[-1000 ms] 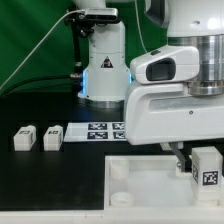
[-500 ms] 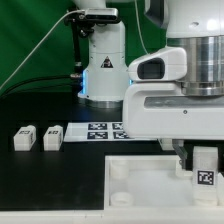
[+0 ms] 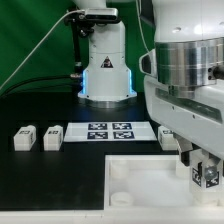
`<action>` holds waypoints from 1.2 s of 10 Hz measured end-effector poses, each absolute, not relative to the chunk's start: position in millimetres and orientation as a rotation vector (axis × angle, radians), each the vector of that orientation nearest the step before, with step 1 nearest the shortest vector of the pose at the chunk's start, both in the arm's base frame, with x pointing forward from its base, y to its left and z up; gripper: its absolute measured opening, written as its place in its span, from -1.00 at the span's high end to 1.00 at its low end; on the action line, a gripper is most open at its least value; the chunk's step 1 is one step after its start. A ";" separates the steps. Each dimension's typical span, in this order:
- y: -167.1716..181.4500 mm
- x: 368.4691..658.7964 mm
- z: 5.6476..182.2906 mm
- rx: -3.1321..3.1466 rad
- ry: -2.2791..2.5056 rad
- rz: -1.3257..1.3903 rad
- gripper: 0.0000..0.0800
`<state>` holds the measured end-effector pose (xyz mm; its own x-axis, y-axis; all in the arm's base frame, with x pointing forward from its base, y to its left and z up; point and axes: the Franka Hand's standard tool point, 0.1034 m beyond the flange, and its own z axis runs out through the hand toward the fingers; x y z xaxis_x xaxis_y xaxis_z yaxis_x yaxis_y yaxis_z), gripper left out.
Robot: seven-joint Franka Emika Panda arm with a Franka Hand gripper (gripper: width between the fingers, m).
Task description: Assemble one leg
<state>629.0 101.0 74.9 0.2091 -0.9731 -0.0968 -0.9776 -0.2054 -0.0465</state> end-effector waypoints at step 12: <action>114.5 623.6 71.7 -2.886 1.059 0.028 -0.62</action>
Offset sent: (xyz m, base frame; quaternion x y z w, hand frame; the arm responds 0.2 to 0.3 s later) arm 0.0000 0.0000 0.0000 0.0000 0.0000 0.0000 1.0000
